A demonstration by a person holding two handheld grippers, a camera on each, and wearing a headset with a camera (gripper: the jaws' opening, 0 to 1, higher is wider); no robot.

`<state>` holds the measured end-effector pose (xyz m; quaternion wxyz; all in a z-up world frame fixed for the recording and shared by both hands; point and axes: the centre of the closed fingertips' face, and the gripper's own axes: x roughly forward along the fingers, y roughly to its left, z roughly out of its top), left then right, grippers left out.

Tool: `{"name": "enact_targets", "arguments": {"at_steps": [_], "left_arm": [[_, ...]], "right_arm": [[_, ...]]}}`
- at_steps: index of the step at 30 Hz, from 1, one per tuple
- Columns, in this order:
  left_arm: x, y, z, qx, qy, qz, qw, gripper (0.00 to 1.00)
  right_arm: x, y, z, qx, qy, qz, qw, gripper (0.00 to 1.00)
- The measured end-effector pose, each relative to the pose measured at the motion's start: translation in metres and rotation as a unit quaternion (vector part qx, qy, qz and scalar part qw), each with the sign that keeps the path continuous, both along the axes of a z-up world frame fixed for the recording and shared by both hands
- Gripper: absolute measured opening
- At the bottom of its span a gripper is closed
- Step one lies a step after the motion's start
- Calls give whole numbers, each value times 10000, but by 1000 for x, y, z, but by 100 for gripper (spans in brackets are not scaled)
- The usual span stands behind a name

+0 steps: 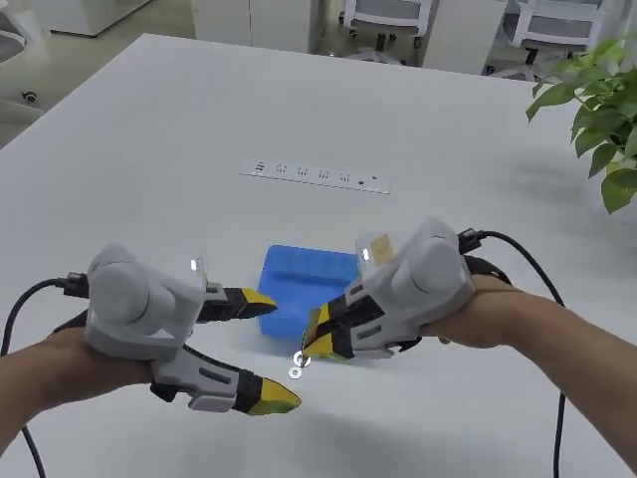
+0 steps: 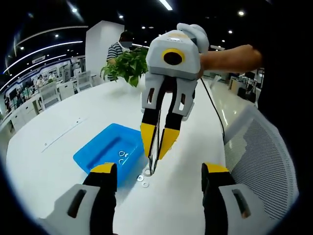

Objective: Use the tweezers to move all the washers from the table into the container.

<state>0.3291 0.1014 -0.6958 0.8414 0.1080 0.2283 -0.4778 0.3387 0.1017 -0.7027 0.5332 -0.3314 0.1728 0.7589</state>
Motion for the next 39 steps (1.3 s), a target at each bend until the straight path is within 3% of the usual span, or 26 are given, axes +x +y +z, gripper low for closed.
{"name": "enact_targets", "arguments": {"at_steps": [5,13,19,29,39], "left_arm": [[0,4,1,-62,0,153,9999,84],[3,11,2,-117,-50,370,9992,97],[4,11,4,-132,-72,449,9989,99],[8,13,9,-173,-105,483,9986,99],[13,16,13,-237,-100,572,9980,99]], "right_arm": [[8,0,13,47,63,-32,10000,7],[25,0,29,88,-28,-56,9999,7],[40,3,33,126,-166,-100,9997,7],[69,7,27,166,-406,-251,9987,7],[90,14,6,132,-486,-361,9981,7]]}}
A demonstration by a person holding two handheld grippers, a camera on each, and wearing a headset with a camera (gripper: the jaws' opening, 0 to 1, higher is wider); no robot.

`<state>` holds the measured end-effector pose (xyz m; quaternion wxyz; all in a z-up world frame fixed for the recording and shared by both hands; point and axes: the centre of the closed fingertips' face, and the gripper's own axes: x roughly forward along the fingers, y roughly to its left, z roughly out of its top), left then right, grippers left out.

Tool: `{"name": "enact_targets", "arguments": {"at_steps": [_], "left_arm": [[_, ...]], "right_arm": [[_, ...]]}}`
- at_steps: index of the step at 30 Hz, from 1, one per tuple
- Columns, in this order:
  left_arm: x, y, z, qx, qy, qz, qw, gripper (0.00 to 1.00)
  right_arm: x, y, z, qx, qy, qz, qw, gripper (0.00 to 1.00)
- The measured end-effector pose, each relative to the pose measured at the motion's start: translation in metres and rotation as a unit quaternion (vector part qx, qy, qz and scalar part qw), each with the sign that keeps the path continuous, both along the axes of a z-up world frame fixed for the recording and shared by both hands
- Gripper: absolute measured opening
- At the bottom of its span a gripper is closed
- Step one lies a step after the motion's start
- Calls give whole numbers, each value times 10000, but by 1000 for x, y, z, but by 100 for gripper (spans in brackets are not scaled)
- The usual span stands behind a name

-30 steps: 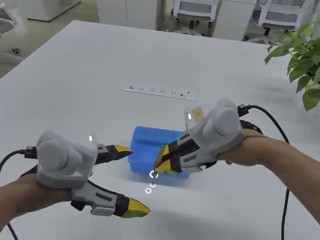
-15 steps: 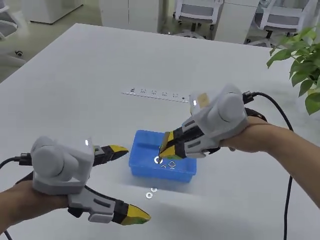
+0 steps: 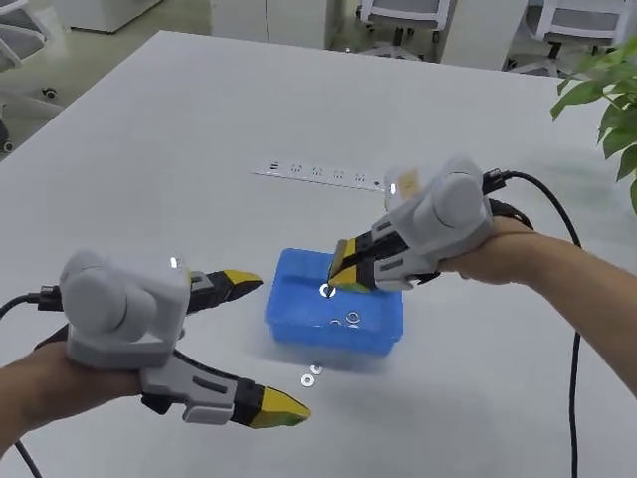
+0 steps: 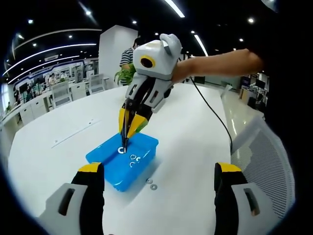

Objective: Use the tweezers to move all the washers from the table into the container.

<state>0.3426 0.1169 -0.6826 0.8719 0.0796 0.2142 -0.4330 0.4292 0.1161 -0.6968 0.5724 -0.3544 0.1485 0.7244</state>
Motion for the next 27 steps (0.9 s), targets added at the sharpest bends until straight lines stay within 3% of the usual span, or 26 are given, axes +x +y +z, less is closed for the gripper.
{"name": "enact_targets", "arguments": {"at_steps": [14,27], "left_arm": [[5,5,-2,5,45,75,10000,99],[27,4,2,15,-66,-15,10000,89]], "right_arm": [[5,11,-32,-90,198,-72,9997,7],[3,12,-56,-285,436,-114,9986,7]]}}
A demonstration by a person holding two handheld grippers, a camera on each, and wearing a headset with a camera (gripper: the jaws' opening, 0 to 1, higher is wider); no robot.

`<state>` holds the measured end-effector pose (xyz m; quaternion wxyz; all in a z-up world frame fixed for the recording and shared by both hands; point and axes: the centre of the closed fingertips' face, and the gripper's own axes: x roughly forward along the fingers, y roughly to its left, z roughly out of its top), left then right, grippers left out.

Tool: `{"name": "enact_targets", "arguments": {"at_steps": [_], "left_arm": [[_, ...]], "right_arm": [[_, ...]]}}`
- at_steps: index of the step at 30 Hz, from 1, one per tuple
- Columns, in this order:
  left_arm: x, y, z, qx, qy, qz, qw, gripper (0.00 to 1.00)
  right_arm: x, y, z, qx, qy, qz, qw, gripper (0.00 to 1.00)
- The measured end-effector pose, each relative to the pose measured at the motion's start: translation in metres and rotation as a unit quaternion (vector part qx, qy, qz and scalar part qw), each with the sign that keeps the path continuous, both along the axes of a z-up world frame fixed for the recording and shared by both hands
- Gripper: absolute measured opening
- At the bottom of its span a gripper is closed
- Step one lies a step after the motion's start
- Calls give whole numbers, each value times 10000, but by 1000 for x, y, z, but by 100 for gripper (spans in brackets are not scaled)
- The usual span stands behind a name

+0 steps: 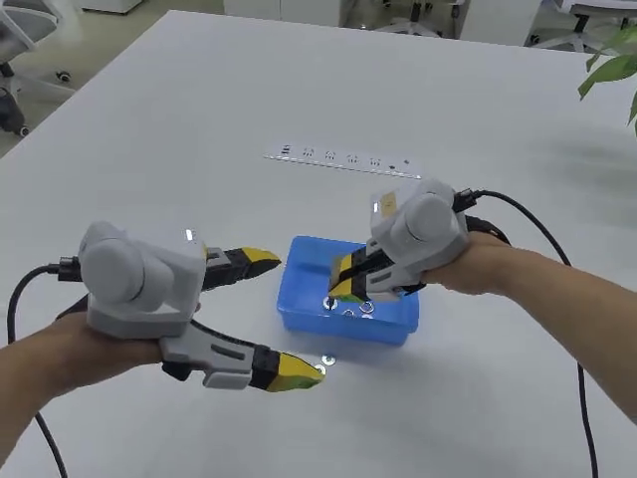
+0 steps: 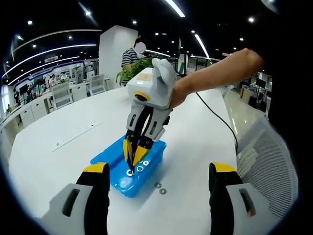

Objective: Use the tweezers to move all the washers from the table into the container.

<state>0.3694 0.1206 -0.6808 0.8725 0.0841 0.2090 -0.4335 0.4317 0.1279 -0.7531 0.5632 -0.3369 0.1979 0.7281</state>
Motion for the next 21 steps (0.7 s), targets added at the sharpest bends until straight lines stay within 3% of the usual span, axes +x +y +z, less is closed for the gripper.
{"name": "enact_targets", "arguments": {"at_steps": [8,17,21], "left_arm": [[20,-3,4,29,-147,-117,9998,65],[44,-9,1,333,-235,-195,9990,33],[53,-11,0,333,-261,-133,9990,24]], "right_arm": [[0,0,-1,-5,44,15,10000,8],[-1,0,-1,-16,23,51,10000,8],[-1,-2,-1,-37,-4,68,10000,8]]}}
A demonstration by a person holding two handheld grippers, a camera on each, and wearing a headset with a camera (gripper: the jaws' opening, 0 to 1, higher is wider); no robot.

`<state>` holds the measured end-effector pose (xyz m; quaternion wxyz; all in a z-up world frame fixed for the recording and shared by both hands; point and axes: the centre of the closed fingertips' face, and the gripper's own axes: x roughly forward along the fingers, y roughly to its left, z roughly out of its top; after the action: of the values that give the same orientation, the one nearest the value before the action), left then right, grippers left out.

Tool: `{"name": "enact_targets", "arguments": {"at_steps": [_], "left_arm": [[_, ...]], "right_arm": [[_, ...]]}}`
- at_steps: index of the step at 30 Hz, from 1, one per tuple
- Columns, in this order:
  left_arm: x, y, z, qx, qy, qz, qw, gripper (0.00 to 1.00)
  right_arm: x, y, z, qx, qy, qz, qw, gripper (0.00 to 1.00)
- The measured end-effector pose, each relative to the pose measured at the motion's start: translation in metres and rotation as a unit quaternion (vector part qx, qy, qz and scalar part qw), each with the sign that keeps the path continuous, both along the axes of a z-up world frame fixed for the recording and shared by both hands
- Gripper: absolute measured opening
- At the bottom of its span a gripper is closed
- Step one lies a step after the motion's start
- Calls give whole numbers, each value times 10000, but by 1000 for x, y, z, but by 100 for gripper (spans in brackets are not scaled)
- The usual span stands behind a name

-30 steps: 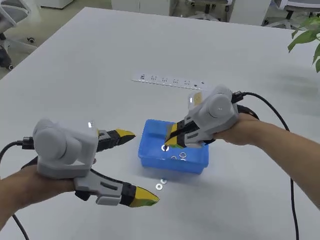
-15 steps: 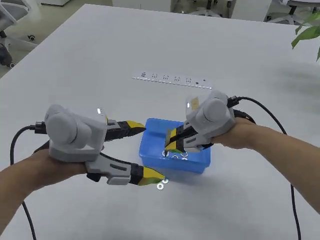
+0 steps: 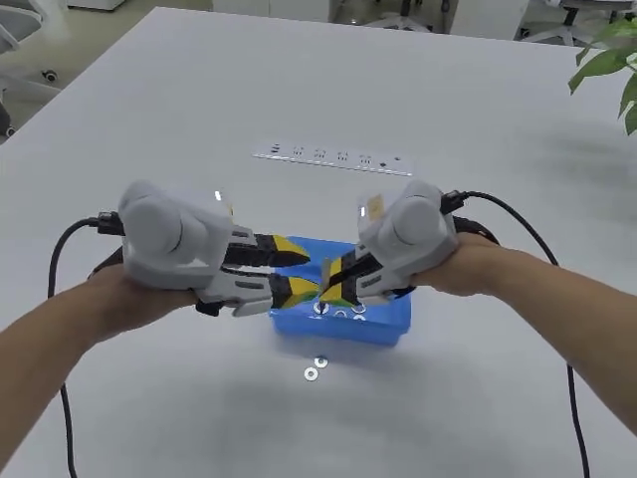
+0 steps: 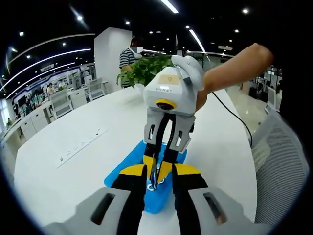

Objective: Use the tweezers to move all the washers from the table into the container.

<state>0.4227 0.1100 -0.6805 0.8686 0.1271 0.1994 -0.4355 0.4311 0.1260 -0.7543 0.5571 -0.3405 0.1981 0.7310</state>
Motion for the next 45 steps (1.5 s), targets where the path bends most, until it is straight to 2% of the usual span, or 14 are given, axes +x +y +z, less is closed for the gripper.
{"name": "enact_targets", "arguments": {"at_steps": [4,10,15,22,29,45], "left_arm": [[3,-6,-2,102,-55,-93,9999,17],[7,-11,-4,196,-92,-208,9995,13],[10,-9,-6,313,-145,-222,9992,7],[9,-7,-5,360,-178,-219,9990,6],[10,-6,-3,309,-140,-186,9992,5],[7,-3,5,266,-150,-116,9995,5]], "right_arm": [[-1,0,0,-19,-53,38,10000,8],[-2,0,0,-70,-131,115,9998,8],[-4,0,0,-101,-182,163,9997,8],[-1,-1,0,-146,-270,112,9995,11],[-1,-6,1,-176,-271,46,9995,17],[8,-25,18,-77,-304,-434,9986,31]]}}
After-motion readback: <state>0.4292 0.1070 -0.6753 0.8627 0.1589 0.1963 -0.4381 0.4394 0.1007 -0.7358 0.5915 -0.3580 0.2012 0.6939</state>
